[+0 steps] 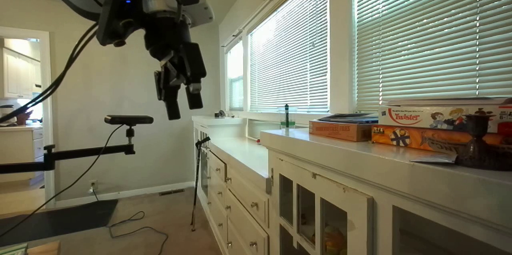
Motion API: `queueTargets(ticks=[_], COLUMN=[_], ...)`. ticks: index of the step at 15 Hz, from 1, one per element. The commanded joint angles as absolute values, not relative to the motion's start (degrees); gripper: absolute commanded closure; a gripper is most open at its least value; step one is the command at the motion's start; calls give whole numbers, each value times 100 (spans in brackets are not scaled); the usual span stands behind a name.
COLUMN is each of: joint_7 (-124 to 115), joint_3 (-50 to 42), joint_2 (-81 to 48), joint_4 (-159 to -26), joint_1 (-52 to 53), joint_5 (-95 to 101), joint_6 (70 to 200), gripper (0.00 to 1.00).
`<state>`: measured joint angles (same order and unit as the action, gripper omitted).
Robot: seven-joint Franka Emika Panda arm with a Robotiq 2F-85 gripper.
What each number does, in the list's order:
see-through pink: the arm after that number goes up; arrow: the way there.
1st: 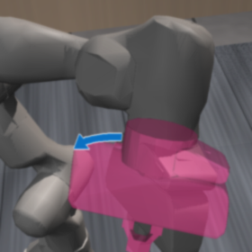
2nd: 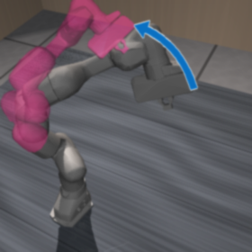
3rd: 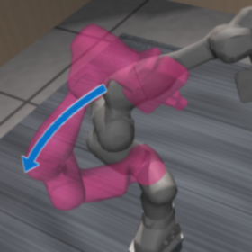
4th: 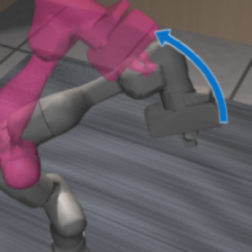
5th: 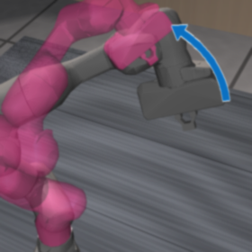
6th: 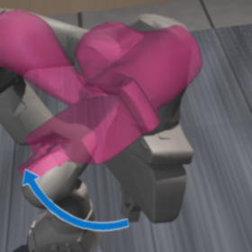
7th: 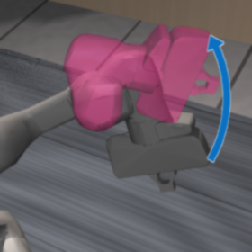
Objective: Take the cloth off of the cabinet door and white the top of the cabinet with it
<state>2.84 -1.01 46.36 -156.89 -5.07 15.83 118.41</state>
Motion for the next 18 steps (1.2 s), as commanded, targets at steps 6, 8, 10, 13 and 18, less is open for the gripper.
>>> queueTargets(ticks=[6,8,10,13,18], joint_7=[-1075,-1376,-1577,-1754,-1674], joint_3=[107,79,-5,-152,-413], joint_2=[2681,2299,1964,1453,1293], joint_4=[-14575,-14355,-14152,-13825,-13710], joint_1=[-1269,-1506,-1661,-1726,-1540], joint_5=[2096,2413,2720,3197,3245], joint_6=[12218,12185,12172,12367,12364], gripper=[0,0,0,0,0])
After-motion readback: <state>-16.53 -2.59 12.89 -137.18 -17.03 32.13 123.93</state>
